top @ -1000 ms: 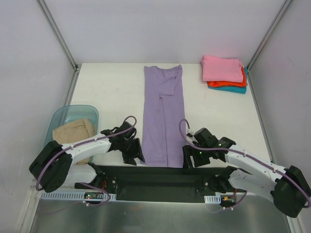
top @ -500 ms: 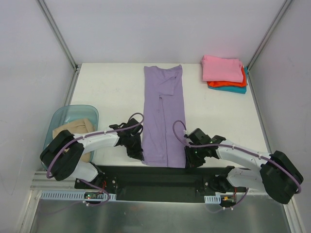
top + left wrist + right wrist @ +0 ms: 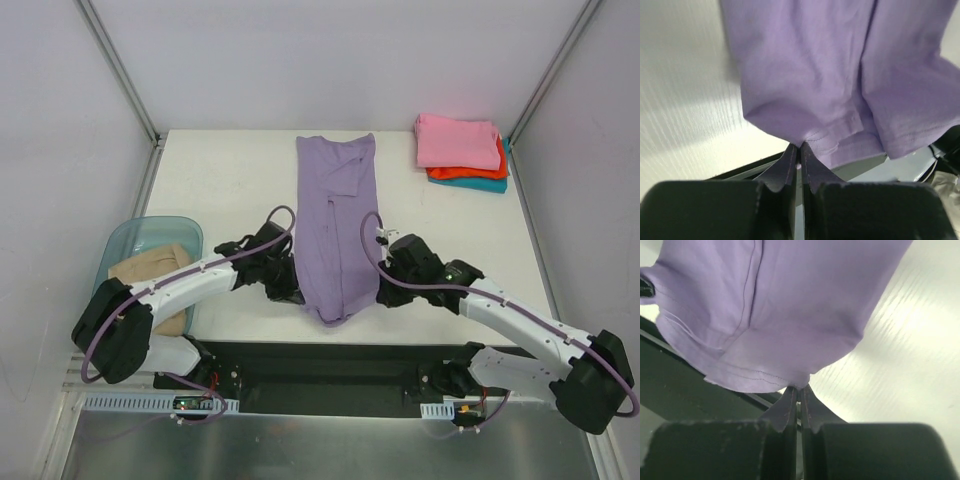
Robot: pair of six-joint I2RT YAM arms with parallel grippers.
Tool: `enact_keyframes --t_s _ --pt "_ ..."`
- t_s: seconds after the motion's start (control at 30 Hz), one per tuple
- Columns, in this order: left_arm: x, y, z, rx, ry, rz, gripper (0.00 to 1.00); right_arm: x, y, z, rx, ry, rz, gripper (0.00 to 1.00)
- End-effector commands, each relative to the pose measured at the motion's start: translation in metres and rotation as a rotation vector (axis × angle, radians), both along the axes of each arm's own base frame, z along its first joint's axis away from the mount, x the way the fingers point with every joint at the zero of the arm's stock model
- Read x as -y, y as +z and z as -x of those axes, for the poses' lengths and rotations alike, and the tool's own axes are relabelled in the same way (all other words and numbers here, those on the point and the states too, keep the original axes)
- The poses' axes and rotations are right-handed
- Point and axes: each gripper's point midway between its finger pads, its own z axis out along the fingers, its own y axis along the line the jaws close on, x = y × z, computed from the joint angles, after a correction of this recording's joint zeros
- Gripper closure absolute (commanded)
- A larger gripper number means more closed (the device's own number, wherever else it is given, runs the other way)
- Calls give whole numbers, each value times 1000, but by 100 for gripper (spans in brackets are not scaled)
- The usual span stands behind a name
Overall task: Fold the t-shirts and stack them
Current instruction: Fold the folded rectangular tshirt in 1/3 of the way
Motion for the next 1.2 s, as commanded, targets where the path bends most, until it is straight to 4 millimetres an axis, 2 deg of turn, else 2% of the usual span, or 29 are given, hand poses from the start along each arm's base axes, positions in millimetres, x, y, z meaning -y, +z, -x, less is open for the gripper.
enact_keyframes --t_s 0.0,0.03,0.07,0.1,0.17,0.2,0.23,0.27,0.3,0.33,0.4,0.43,0.5,0.53,0.57,0.6,0.63,0.67,0.7,0.77,0.83,0.87,0.93,0.97,1.03,1.07,1.1,1.13,1.17 --pt "-3 30 -49 148 56 14 100 12 31 -40 179 -5 90 99" --pt "0 42 -63 197 53 17 100 14 33 -46 195 -8 107 99" --pt "-4 46 -75 224 75 7 100 15 44 -59 226 -35 109 99" --pt "-4 47 -84 239 81 -3 100 17 43 -69 236 -47 137 99" --pt "-2 63 -106 299 105 4 100 20 50 -88 258 -65 132 99" --pt "-4 62 -116 301 125 -1 100 13 58 -100 282 -68 103 99" --pt "-3 72 -128 328 144 13 100 13 60 -109 300 -65 105 99" --pt "-4 74 -135 338 160 10 100 15 64 -120 315 -83 102 99" --pt "-8 68 -146 332 183 -7 100 10 78 -135 361 -96 74 99" --pt "-7 75 -156 349 192 3 100 8 74 -144 357 -97 84 99" --pt "-6 68 -170 340 195 -6 100 11 82 -166 387 -123 82 99" --pt "-7 76 -183 361 206 2 100 8 83 -177 390 -121 85 99" --pt "-6 72 -195 352 211 1 100 10 83 -192 389 -114 94 99" --pt "-7 80 -206 375 218 7 100 8 93 -201 409 -115 88 99" --pt "-7 76 -213 373 216 0 100 11 82 -211 391 -118 112 99" --pt "-7 84 -222 400 209 2 100 11 83 -217 396 -113 120 99" --pt "-11 84 -229 402 218 0 100 9 90 -226 409 -113 112 99" --pt "-12 78 -234 391 220 -5 100 9 82 -233 389 -111 113 99" --pt "-11 83 -242 410 212 -2 100 9 82 -240 388 -111 112 99" --pt "-15 73 -252 389 216 -5 100 7 78 -253 380 -111 108 99" --pt "-15 74 -262 396 216 -2 100 8 75 -261 374 -115 114 99" --pt "-16 66 -266 378 215 -4 100 3 76 -266 372 -100 92 99" --pt "-16 66 -276 388 210 -5 100 0 64 -274 355 -92 102 99" --pt "-18 55 -282 381 215 -30 100 1 60 -279 351 -98 101 99" --pt "-19 54 -296 403 226 -51 100 -4 48 -294 348 -113 84 99" --pt "-19 42 -302 389 229 -68 100 -4 44 -299 334 -139 75 98" --pt "-20 44 -312 404 241 -69 100 -6 37 -308 326 -147 75 97" --pt "-20 43 -316 404 238 -68 99 -7 32 -312 322 -151 76 95" --pt "-19 33 -320 390 231 -73 88 -9 28 -318 328 -147 75 90"
